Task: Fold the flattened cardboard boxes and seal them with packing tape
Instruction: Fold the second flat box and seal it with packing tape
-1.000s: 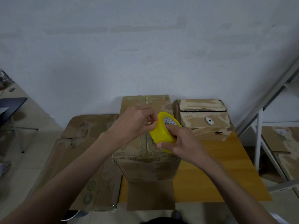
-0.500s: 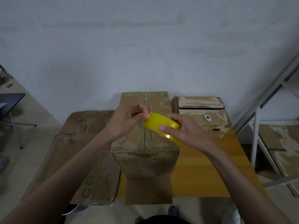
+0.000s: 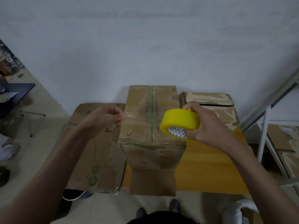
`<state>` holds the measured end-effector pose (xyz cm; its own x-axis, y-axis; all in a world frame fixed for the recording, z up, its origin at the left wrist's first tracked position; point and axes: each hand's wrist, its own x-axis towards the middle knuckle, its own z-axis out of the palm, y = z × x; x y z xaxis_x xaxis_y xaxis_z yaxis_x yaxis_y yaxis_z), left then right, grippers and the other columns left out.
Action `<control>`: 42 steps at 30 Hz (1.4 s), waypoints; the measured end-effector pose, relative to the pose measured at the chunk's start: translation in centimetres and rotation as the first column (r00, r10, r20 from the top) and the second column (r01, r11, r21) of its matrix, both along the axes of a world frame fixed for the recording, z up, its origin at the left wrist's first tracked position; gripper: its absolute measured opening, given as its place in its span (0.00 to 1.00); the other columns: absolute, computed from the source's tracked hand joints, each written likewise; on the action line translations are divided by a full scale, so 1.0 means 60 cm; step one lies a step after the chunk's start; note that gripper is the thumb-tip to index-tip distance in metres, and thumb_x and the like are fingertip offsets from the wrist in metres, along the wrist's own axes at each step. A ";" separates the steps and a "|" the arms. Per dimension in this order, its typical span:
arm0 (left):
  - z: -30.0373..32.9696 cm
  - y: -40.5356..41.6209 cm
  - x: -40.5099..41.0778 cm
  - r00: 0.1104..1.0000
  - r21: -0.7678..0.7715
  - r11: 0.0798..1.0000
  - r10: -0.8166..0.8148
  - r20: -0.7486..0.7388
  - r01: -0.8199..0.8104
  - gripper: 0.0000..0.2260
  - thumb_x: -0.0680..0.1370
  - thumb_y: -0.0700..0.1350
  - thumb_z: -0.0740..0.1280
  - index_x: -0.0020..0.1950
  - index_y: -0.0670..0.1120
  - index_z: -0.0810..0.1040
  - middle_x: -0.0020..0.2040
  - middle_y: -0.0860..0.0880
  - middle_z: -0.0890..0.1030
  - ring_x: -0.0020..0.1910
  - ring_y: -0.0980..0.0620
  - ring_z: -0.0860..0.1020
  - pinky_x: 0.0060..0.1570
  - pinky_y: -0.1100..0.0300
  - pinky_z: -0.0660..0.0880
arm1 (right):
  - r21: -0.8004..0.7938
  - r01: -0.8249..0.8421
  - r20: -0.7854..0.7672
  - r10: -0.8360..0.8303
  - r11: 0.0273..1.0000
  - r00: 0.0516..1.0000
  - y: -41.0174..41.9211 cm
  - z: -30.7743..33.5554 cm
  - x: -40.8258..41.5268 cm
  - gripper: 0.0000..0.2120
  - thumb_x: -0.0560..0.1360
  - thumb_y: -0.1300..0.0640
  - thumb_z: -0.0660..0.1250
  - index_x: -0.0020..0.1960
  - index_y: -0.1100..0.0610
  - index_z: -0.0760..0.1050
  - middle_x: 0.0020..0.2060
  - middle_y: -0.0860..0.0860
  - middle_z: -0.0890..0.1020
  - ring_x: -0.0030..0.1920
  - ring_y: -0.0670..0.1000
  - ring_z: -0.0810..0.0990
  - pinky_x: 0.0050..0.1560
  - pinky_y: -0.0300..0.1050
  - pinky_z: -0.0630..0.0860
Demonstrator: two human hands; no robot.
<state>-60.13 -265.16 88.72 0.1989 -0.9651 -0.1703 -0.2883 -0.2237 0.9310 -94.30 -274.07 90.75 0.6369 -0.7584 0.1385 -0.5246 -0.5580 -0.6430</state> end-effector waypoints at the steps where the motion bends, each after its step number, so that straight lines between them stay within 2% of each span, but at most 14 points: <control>1: -0.012 0.007 0.015 0.998 0.064 0.997 -0.029 -0.060 0.033 0.05 0.78 0.40 0.70 0.45 0.39 0.82 0.38 0.44 0.80 0.43 0.45 0.75 0.48 0.52 0.71 | 0.010 -0.019 0.019 0.019 1.000 1.000 0.004 -0.002 0.006 0.24 0.69 0.54 0.76 0.59 0.45 0.68 0.49 0.41 0.73 0.44 0.39 0.73 0.34 0.43 0.65; 4: -0.040 0.026 0.044 0.969 0.150 0.986 -0.040 -0.245 0.079 0.14 0.73 0.47 0.74 0.48 0.37 0.82 0.41 0.46 0.81 0.45 0.54 0.81 0.47 0.64 0.77 | 0.001 -0.052 -0.004 0.052 0.999 0.999 0.015 -0.007 0.034 0.24 0.69 0.55 0.76 0.60 0.46 0.71 0.46 0.41 0.74 0.41 0.38 0.72 0.33 0.41 0.62; 6: -0.058 0.034 0.051 0.969 0.189 0.981 0.006 -0.247 0.042 0.16 0.70 0.49 0.75 0.48 0.36 0.82 0.42 0.47 0.81 0.45 0.56 0.82 0.46 0.66 0.78 | -0.017 -0.093 -0.066 0.092 0.996 0.994 0.019 -0.010 0.054 0.26 0.68 0.54 0.77 0.63 0.47 0.73 0.51 0.42 0.76 0.44 0.41 0.71 0.38 0.41 0.65; 9: -0.087 0.042 0.054 0.973 0.252 0.965 0.124 -0.197 -0.072 0.07 0.68 0.44 0.76 0.42 0.42 0.86 0.43 0.47 0.85 0.43 0.56 0.83 0.43 0.67 0.79 | -0.045 -0.137 -0.166 0.128 0.990 0.978 0.022 -0.013 0.085 0.27 0.67 0.50 0.77 0.64 0.45 0.73 0.57 0.46 0.78 0.51 0.47 0.72 0.45 0.45 0.68; 12: -0.112 0.046 0.057 0.973 0.303 0.945 0.171 -0.153 -0.119 0.01 0.71 0.41 0.77 0.40 0.44 0.87 0.45 0.47 0.86 0.45 0.54 0.84 0.47 0.62 0.81 | -0.063 -0.179 -0.230 0.160 0.982 0.960 0.027 -0.019 0.113 0.26 0.66 0.48 0.76 0.62 0.43 0.74 0.54 0.44 0.79 0.51 0.50 0.76 0.42 0.44 0.68; 14: -0.122 0.046 0.062 0.975 0.344 0.930 0.180 -0.127 -0.127 0.03 0.72 0.41 0.76 0.43 0.42 0.86 0.46 0.46 0.86 0.46 0.52 0.85 0.46 0.61 0.81 | -0.062 -0.178 -0.268 0.155 0.982 0.951 0.030 -0.022 0.126 0.26 0.66 0.48 0.76 0.63 0.44 0.73 0.55 0.45 0.79 0.53 0.51 0.76 0.43 0.45 0.69; 18: -0.130 0.052 0.063 0.976 0.379 0.916 0.184 -0.114 -0.129 0.09 0.71 0.42 0.76 0.47 0.39 0.83 0.43 0.46 0.86 0.46 0.49 0.85 0.44 0.61 0.82 | -0.099 -0.190 -0.365 0.142 0.977 0.920 0.035 -0.026 0.147 0.28 0.67 0.47 0.76 0.65 0.45 0.73 0.57 0.47 0.79 0.56 0.54 0.77 0.44 0.46 0.68; 24: -0.138 0.056 0.048 0.968 0.391 0.904 0.231 -0.101 -0.175 0.07 0.73 0.39 0.77 0.48 0.38 0.84 0.41 0.45 0.85 0.42 0.51 0.83 0.39 0.64 0.80 | -0.053 -0.189 -0.443 0.147 0.980 0.885 0.040 -0.031 0.164 0.29 0.65 0.47 0.76 0.64 0.43 0.72 0.55 0.48 0.78 0.55 0.53 0.77 0.48 0.51 0.77; 29: -0.139 0.056 0.043 0.969 0.395 0.902 0.230 -0.096 -0.175 0.06 0.74 0.39 0.75 0.47 0.38 0.83 0.41 0.44 0.84 0.40 0.50 0.82 0.40 0.62 0.79 | -0.070 -0.191 -0.444 0.141 0.979 0.885 0.042 -0.040 0.168 0.29 0.65 0.46 0.76 0.64 0.44 0.73 0.53 0.49 0.79 0.54 0.54 0.77 0.45 0.48 0.75; 33: -0.140 0.057 0.041 0.972 0.389 0.905 0.221 -0.077 -0.175 0.04 0.74 0.39 0.74 0.47 0.38 0.83 0.41 0.44 0.84 0.42 0.50 0.82 0.43 0.60 0.79 | -0.076 -0.195 -0.467 0.138 0.978 0.874 0.039 -0.038 0.172 0.28 0.66 0.44 0.76 0.64 0.44 0.73 0.55 0.48 0.79 0.55 0.54 0.77 0.47 0.49 0.76; 39: -0.142 0.057 0.037 0.967 0.388 0.902 0.240 -0.092 -0.187 0.03 0.75 0.37 0.73 0.42 0.41 0.82 0.38 0.45 0.84 0.40 0.50 0.81 0.38 0.62 0.78 | -0.106 -0.207 -0.490 0.130 0.973 0.862 0.039 -0.042 0.181 0.30 0.67 0.44 0.76 0.67 0.44 0.71 0.58 0.47 0.78 0.57 0.54 0.76 0.46 0.47 0.73; 42: -0.147 0.060 0.033 0.961 0.389 0.892 0.272 -0.055 -0.230 0.04 0.74 0.39 0.75 0.42 0.41 0.81 0.37 0.46 0.85 0.40 0.49 0.83 0.40 0.59 0.80 | -0.136 -0.222 -0.487 0.130 0.966 0.864 0.042 -0.043 0.181 0.30 0.68 0.44 0.76 0.67 0.45 0.70 0.58 0.46 0.77 0.59 0.53 0.75 0.45 0.46 0.70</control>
